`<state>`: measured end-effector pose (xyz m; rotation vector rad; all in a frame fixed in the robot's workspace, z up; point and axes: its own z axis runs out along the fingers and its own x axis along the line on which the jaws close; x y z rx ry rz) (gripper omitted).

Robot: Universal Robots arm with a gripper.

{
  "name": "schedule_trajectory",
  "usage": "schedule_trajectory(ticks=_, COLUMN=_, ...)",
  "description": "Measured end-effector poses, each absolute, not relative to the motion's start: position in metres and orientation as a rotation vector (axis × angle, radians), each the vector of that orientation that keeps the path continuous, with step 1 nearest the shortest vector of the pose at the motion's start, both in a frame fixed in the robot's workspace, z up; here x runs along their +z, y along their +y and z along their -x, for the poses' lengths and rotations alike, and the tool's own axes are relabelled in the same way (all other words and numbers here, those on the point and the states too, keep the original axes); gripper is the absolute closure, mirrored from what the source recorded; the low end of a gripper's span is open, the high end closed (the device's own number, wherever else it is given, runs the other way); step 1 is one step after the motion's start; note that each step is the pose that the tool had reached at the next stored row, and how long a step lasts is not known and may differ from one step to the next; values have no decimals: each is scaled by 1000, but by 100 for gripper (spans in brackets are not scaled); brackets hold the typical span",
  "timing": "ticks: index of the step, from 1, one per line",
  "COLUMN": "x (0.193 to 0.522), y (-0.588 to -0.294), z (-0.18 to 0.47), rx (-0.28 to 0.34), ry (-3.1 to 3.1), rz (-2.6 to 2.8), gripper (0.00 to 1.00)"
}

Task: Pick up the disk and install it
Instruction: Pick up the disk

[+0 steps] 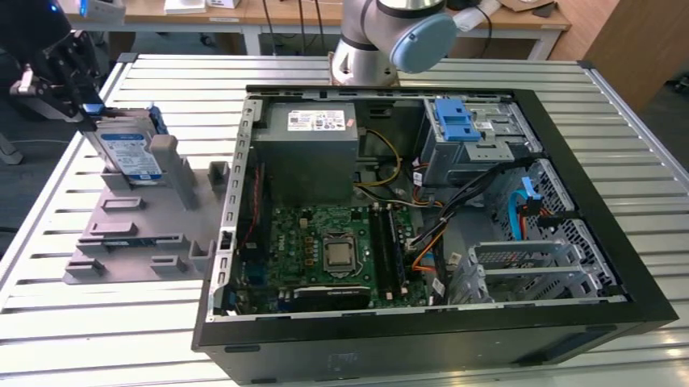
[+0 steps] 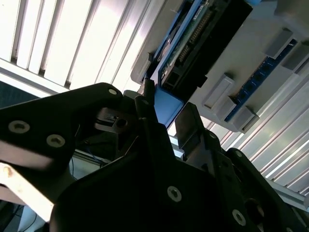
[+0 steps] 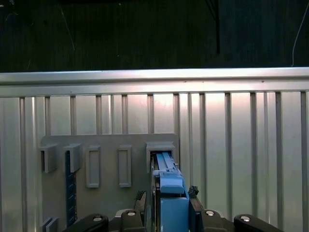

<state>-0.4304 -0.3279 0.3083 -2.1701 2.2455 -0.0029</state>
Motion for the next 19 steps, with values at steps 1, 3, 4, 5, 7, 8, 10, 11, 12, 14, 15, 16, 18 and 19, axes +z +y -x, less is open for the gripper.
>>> schedule_trajectory(ticks=1, x=308, y=-328, z=430, rx=-3, ry=2246, rz=2170, gripper=55)
schedule_trajectory(ticks=3, x=307, y=-328, z=430, rx=-3, ry=2246, rz=2171, gripper=55)
schedule_trajectory(ticks=4, x=306, y=-328, z=430, rx=-3, ry=2246, rz=2171, gripper=55)
schedule_trajectory(ticks=5, x=305, y=-328, z=430, rx=-3, ry=2247, rz=2172, gripper=55)
schedule_trajectory(ticks=7, x=304, y=-328, z=430, rx=-1, ry=2248, rz=2173, gripper=55)
schedule_trajectory(ticks=8, x=303, y=-328, z=430, rx=1, ry=2250, rz=2174, gripper=55)
schedule_trajectory(ticks=10, x=302, y=-328, z=430, rx=4, ry=2251, rz=2176, gripper=55)
schedule_trajectory(ticks=11, x=301, y=-328, z=430, rx=5, ry=2251, rz=2176, gripper=55)
schedule_trajectory(ticks=12, x=300, y=-328, z=430, rx=6, ry=2252, rz=2176, gripper=55)
schedule_trajectory(ticks=14, x=299, y=-328, z=430, rx=6, ry=2252, rz=2176, gripper=55)
schedule_trajectory(ticks=15, x=299, y=-328, z=430, rx=6, ry=2252, rz=2176, gripper=55)
schedule_trajectory(ticks=16, x=299, y=-328, z=430, rx=6, ry=2252, rz=2176, gripper=55)
schedule_trajectory(ticks=18, x=299, y=-328, z=430, rx=6, ry=2252, rz=2176, gripper=55)
schedule_trajectory(ticks=19, x=299, y=-328, z=430, rx=6, ry=2252, rz=2176, gripper=55)
